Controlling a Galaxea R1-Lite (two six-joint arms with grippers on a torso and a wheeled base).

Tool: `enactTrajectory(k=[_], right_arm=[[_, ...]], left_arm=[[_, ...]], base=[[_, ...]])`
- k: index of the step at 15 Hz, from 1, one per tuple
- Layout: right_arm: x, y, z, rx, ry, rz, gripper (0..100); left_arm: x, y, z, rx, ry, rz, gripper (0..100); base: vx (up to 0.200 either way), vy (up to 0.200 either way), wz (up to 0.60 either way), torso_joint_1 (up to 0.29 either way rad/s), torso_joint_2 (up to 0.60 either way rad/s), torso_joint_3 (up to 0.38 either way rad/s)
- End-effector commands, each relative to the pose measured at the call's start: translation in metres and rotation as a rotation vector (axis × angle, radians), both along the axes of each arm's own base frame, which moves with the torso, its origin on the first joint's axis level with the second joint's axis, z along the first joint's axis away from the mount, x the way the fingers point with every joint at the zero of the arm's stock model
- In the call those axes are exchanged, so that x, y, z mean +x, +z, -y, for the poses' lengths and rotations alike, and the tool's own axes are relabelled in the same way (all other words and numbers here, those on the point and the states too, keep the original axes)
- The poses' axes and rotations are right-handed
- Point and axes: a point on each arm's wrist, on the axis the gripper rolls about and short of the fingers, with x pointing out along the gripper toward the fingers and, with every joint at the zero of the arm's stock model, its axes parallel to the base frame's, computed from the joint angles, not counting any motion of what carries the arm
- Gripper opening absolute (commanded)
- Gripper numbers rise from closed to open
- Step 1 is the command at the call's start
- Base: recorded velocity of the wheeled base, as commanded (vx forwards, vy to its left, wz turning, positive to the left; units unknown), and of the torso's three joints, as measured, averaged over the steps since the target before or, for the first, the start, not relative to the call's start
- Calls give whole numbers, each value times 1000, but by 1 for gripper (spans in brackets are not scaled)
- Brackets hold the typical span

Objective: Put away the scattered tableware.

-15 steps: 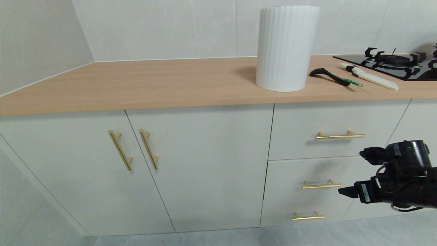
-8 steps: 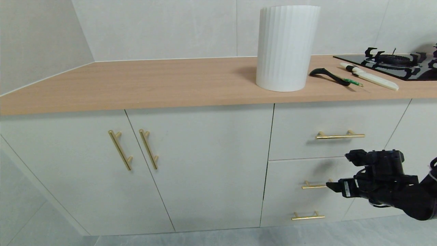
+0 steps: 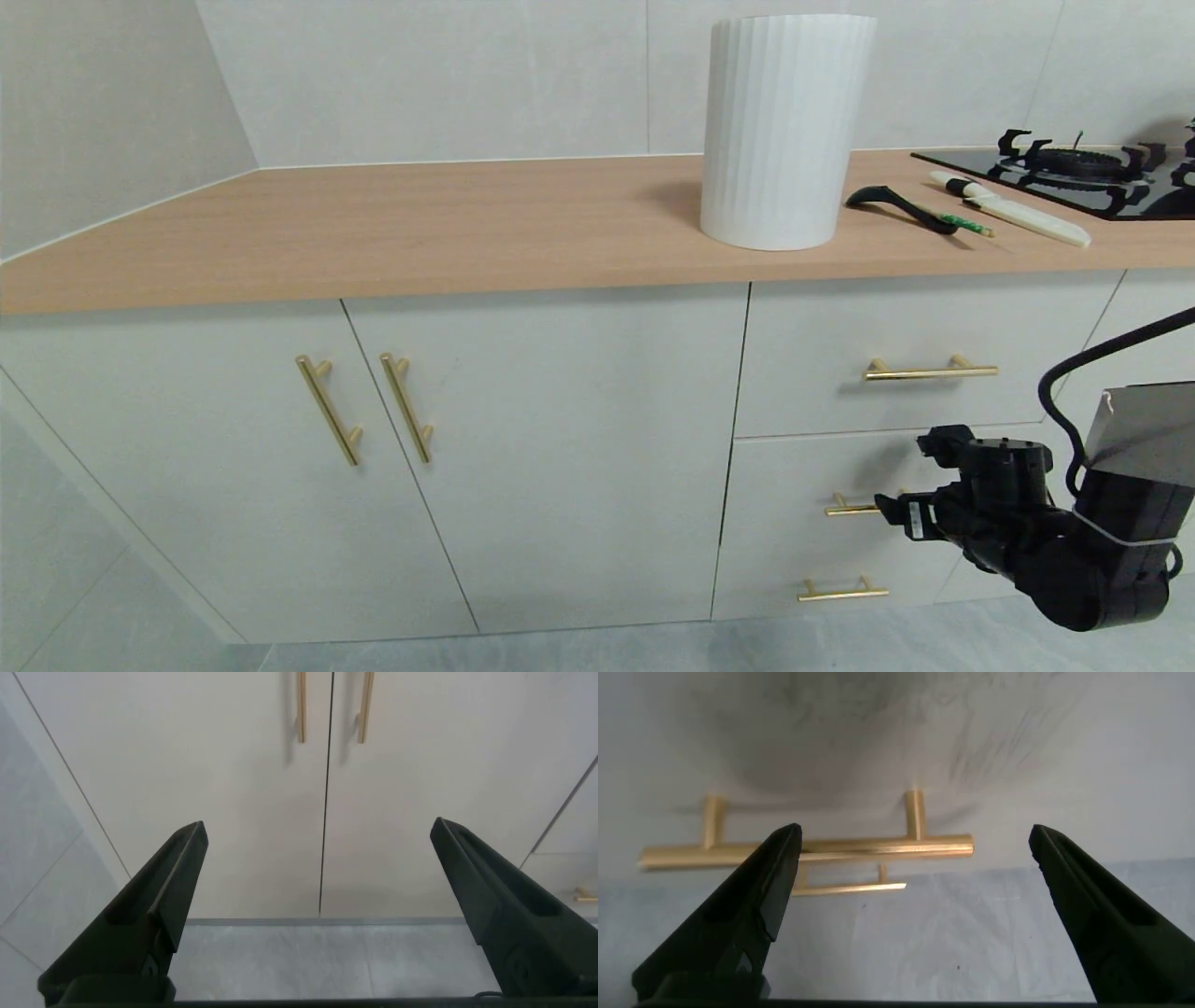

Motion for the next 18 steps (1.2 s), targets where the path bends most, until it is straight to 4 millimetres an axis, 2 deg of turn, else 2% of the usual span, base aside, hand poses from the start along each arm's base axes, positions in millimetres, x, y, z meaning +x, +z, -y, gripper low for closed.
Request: enactTrajectory(k=[1, 7, 14, 16, 17, 18], right_arm=[[4, -17, -1, -6, -5, -23, 100], [14, -22, -6, 9, -56, 6, 100], [-1, -22, -4, 0, -37, -39, 100], [-13, -13, -4, -6, 2, -50, 100], [-30, 7, -4, -9, 75, -62, 100], [-36, 21, -3, -2, 88, -55, 100]], left_arm=[[0, 0, 0, 0, 2, -1, 100], [0, 0, 0, 0, 0, -1, 100], [0, 0, 0, 0, 0, -1, 100], [0, 0, 0, 0, 0, -1, 100], [0, 0, 0, 0, 0, -1, 100], [0, 0, 0, 0, 0, -1, 100]], base=[[0, 0, 0, 0, 0, 0], [0, 0, 0, 0, 0, 0], [0, 0, 0, 0, 0, 0], [0, 0, 0, 0, 0, 0], [0, 0, 0, 0, 0, 0], [0, 0, 0, 0, 0, 0]])
